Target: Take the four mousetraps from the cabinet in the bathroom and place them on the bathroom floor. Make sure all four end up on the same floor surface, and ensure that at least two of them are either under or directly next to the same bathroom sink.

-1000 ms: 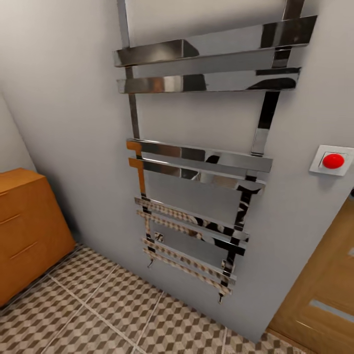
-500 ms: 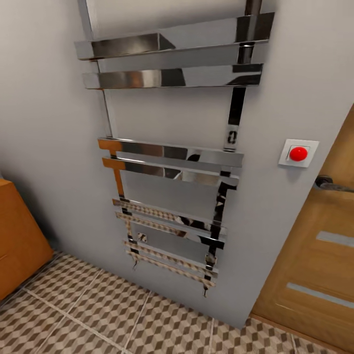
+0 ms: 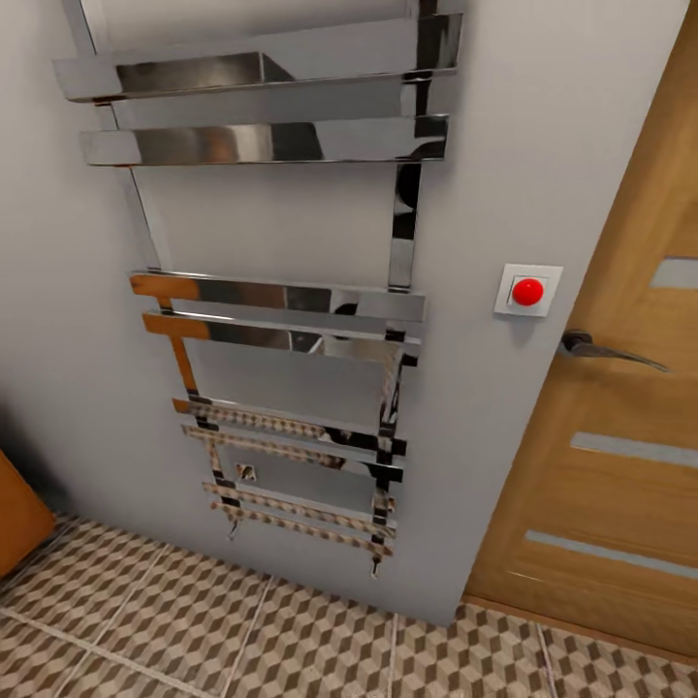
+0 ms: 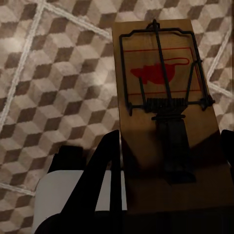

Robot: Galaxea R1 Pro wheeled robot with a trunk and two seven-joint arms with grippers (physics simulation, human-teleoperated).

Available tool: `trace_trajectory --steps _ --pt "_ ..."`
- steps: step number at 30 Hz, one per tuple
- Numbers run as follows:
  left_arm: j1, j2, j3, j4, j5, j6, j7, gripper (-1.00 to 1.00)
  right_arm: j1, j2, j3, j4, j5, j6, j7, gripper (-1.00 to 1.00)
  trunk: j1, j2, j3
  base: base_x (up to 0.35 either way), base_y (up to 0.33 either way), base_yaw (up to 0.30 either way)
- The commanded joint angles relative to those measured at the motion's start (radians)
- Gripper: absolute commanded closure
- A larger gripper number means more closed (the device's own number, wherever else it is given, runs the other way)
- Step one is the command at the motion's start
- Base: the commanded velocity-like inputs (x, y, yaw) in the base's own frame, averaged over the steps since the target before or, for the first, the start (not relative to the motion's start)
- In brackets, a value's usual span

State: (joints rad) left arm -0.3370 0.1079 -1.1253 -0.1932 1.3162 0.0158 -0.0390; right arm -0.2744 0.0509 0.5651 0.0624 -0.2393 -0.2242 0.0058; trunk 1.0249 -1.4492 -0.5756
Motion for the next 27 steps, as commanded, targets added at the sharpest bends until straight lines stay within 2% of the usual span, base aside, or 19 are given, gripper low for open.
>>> trace_trajectory --steps 1,27 --pt "-0.001 0.001 -0.005 -0.002 0.008 0.002 0.001 1.0 -0.002 0.001 0.009 0.005 -0.011 -0.007 0.003 1.0 0.0 -0.001 -0.002 0.0 0.0 -0.241" --pt "-0.001 0.001 -0.005 -0.002 0.008 0.002 0.001 1.0 -0.002 0.001 0.009 0.005 -0.011 -0.007 0.003 1.0 0.0 -0.001 -0.029 0.0 0.0 -0.242"
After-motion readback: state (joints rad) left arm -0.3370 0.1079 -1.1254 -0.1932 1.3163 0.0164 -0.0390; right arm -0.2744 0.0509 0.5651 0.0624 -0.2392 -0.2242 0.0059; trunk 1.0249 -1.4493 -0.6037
